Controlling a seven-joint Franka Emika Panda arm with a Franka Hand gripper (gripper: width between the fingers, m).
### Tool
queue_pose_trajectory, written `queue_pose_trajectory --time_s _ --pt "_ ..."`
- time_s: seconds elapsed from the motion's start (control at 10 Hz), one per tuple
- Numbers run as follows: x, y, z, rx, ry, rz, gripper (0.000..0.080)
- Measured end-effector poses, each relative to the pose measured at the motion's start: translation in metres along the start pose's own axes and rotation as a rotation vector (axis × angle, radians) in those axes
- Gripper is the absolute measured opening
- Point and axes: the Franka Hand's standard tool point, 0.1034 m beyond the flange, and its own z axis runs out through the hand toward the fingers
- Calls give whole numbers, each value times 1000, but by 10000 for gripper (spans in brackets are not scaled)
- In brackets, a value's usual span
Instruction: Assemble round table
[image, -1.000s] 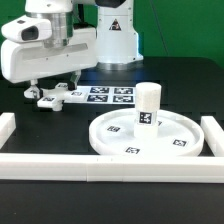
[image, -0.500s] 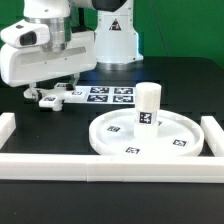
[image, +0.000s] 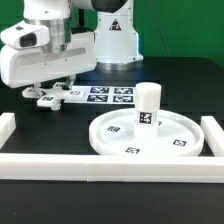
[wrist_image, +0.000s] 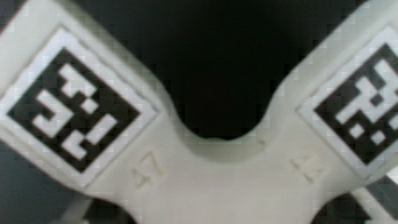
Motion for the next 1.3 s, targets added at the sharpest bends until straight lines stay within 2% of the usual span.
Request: queue_pose_trajectory --time_s 0.3,0.4,0.5,0.6,0.7,0.8,0.9,1.0,1.1,1.2,1.3 --pt "1 4 -3 -6 5 4 446" --pt "4 7 -8 -21 16 3 446" --pt "12 7 -17 -23 26 40 446" --pt "29 4 -28 -16 34 68 446" --pt "50 1 -38 9 32 96 448" --pt "76 0 -49 25 33 106 448" --pt "101 1 -62 30 40 120 448" --pt "122 0 -77 58 26 150 448" --pt "144 8 -93 69 28 163 448" --pt "153 16 -96 63 44 170 448" --pt "150 14 -93 66 41 170 448"
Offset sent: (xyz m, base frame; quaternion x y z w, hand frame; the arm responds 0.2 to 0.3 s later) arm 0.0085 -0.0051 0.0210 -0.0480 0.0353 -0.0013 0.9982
